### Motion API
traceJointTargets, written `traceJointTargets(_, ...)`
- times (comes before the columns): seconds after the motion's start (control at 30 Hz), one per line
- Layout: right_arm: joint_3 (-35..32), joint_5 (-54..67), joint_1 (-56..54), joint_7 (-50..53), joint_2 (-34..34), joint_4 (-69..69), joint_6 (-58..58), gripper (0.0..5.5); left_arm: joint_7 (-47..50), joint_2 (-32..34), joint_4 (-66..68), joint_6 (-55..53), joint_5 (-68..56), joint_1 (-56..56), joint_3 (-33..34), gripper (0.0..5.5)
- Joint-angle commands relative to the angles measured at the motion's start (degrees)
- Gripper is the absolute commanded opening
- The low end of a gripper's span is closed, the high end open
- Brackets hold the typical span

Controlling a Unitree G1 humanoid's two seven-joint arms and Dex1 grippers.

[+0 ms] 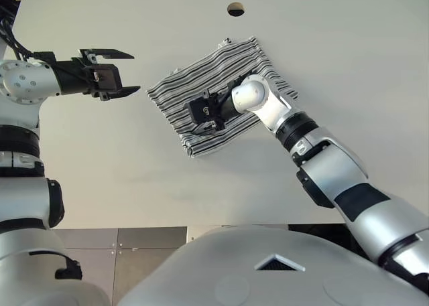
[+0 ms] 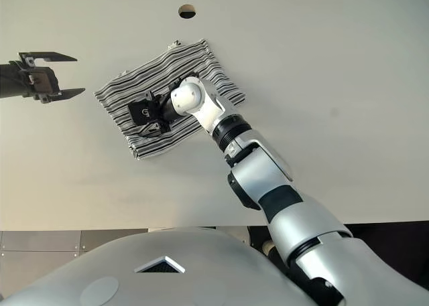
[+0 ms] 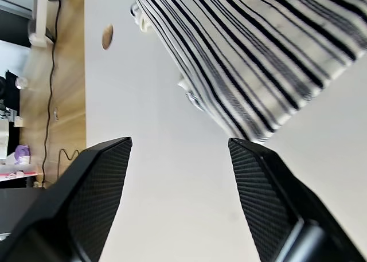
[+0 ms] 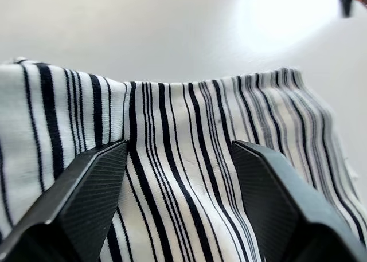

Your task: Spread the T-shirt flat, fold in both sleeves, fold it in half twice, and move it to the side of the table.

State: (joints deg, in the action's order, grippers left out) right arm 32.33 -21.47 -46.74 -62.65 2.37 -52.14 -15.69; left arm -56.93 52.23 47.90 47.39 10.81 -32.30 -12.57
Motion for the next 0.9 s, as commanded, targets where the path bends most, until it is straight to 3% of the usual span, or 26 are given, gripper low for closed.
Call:
traceJointTargets(0.03, 5.7, -2.6, 6.0, -21.1, -14.2, 16.4, 14.7, 3.33, -0.4, -0.4, -3.8, -0.8, -1.2, -0.7, 0.4, 3.13)
traceJointTargets(0.2, 6.9, -0.8, 1.1, -29.8, -28.6, 25.9, 19.3, 3.33, -0.5, -1.4, -7.1, -2.3, -1.6, -0.3, -0.2, 3.13)
traceJointTargets(0.37, 9.7, 5.6, -1.2, -29.8, -32.8, 28.8, 25.4, 3.33, -0.6, -1.9, -7.7, -3.2, -1.2, -0.7, -0.6, 3.13)
traceJointTargets(0.53, 5.5, 12.6, -8.2, -29.8, -30.3, 25.1, 32.9, 3.33, -0.5, -3.4, -6.7, -3.3, -0.2, -2.0, -1.6, 3.13)
traceJointTargets(0.73, -0.5, 15.2, -18.2, -29.0, -26.7, 11.6, 34.0, 3.33, -0.4, -3.8, -6.0, -3.2, -0.1, -2.6, -1.8, 3.13)
traceJointTargets(0.9, -1.7, 9.5, -20.3, -9.0, -20.2, -4.1, 22.2, 3.33, -0.2, -3.9, -5.8, -3.0, -0.3, -2.6, -1.5, 3.13)
